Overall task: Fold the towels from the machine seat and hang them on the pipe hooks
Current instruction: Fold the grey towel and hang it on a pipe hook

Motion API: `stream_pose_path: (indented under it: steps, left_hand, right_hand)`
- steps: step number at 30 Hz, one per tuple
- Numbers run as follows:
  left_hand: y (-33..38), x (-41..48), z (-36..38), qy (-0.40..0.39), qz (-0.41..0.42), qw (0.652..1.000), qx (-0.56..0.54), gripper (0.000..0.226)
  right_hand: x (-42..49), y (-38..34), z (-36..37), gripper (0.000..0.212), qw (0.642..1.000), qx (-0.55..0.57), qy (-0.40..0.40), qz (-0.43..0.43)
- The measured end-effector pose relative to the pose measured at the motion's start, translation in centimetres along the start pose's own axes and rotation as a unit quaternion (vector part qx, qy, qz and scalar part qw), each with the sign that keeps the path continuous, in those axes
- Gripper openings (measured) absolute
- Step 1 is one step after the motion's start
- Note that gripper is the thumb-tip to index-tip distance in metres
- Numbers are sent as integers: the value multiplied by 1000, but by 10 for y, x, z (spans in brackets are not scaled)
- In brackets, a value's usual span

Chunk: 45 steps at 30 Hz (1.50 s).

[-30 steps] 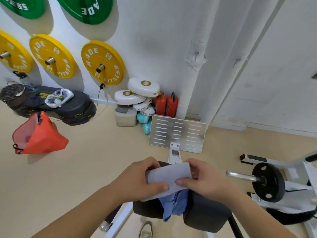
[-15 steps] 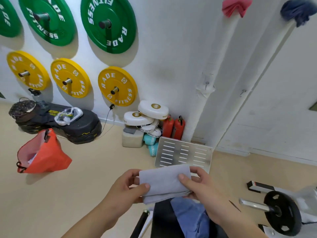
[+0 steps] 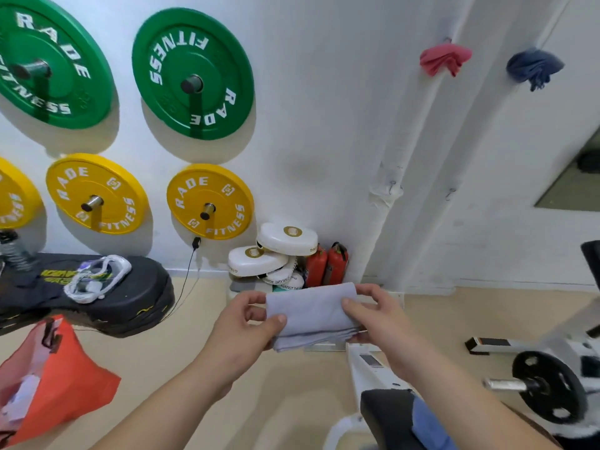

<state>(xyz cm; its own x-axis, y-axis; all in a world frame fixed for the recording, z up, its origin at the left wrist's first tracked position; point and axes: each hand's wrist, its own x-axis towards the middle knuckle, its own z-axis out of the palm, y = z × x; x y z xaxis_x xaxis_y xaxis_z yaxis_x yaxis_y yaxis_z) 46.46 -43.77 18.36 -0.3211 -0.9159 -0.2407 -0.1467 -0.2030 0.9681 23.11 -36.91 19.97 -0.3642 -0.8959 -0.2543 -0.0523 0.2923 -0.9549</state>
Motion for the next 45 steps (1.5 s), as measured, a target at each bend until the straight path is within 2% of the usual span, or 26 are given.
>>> stream_pose_path:
  steps: [5,10,15,19,24,29,35,42,45]
  left_hand:
    - [14,44,-16,-37,6,999,5,31]
    - [38,99,4,-73,-3,997,9,37]
    - [68,178,29,-120,13,993,13,30]
    - [85,252,52,-107,23,994,17,24]
    - [106,325,78,-123,-6,992,31,25]
    - [120,417,117,-145,-11,989,33,24]
    - [135,534,180,-184,6,979,84,22]
    - [159,645,278,-208,11,972,110,31]
    - [160,677,317,-211,9,969,127,33]
  right_hand:
    - [18,-18,14,23,999,0,38,4]
    - [53,-31,-11,25,995,-10,93,20]
    - [123,-48,-45,29,993,9,120,13]
    - [193,-62,-63,31,991,19,133,5]
    - [257,-78,-83,25,987,20,158,9]
    - [338,-77,-117,23,981,31,187,31]
    - [438,-69,-163,33,961,37,268,54]
    - [531,-76,-219,20,924,34,377,45]
    - [568,-77,-245,21,917,15,396,41]
